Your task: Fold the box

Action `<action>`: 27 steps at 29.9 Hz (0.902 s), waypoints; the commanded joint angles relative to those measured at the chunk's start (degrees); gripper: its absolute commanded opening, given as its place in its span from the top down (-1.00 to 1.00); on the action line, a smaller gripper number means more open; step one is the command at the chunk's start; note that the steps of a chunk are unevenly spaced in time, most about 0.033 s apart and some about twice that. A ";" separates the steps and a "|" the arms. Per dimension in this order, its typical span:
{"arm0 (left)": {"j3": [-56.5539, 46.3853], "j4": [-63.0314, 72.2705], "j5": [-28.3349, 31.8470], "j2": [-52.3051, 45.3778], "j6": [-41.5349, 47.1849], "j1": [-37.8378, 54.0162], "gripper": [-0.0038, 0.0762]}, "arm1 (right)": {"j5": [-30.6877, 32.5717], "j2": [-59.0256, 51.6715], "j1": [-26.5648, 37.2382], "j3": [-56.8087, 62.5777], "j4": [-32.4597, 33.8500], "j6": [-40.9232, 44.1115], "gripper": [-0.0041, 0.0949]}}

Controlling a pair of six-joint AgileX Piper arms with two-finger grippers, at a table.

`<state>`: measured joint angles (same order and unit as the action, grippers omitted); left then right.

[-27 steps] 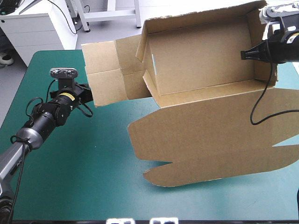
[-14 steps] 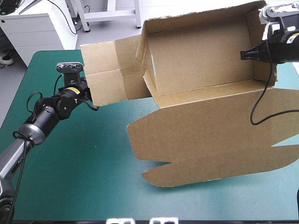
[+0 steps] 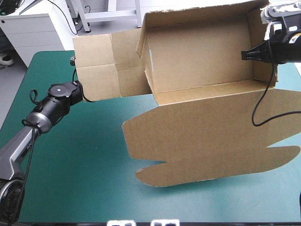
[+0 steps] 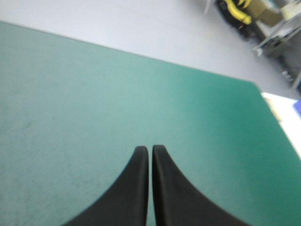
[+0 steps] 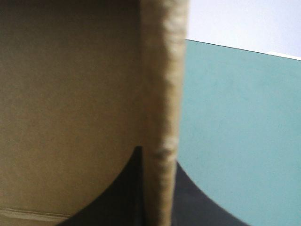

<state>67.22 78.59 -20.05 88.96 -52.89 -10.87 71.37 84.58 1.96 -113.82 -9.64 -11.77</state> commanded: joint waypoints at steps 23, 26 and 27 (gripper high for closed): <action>2.84 23.34 -31.35 -1.01 -20.98 2.67 0.93 | 0.35 0.28 0.31 1.19 -0.06 -1.17 0.95; 2.84 18.41 -27.94 -1.01 -20.98 2.67 0.93 | 0.35 0.40 0.31 1.19 0.03 -1.47 0.95; 2.84 16.43 -26.88 -1.01 -20.98 2.67 0.93 | 0.35 0.40 0.31 1.19 -0.08 -1.83 0.95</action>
<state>67.93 94.93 -48.04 90.87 -73.76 -8.19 71.43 86.79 1.96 -111.46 -9.52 -12.19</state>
